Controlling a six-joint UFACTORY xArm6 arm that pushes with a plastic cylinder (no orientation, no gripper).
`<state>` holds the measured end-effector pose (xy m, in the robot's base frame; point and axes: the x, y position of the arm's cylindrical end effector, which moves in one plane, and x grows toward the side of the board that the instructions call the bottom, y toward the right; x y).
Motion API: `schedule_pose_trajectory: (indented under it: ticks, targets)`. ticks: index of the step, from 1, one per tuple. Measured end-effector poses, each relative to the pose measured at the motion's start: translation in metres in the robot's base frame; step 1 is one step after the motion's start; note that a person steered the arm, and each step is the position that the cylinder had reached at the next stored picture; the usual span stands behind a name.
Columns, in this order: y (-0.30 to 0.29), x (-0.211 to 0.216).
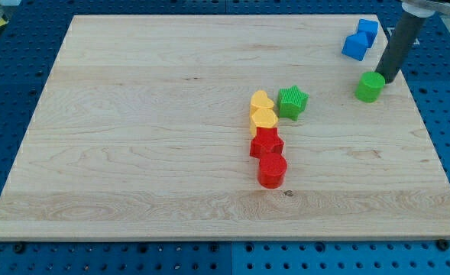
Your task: Push the green circle towards the green star
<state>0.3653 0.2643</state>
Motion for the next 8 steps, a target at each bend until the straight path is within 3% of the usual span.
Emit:
schedule_pose_trajectory:
  ticks: [6, 8]
  targets:
    - [-0.001, 0.013]
    - [-0.018, 0.043]
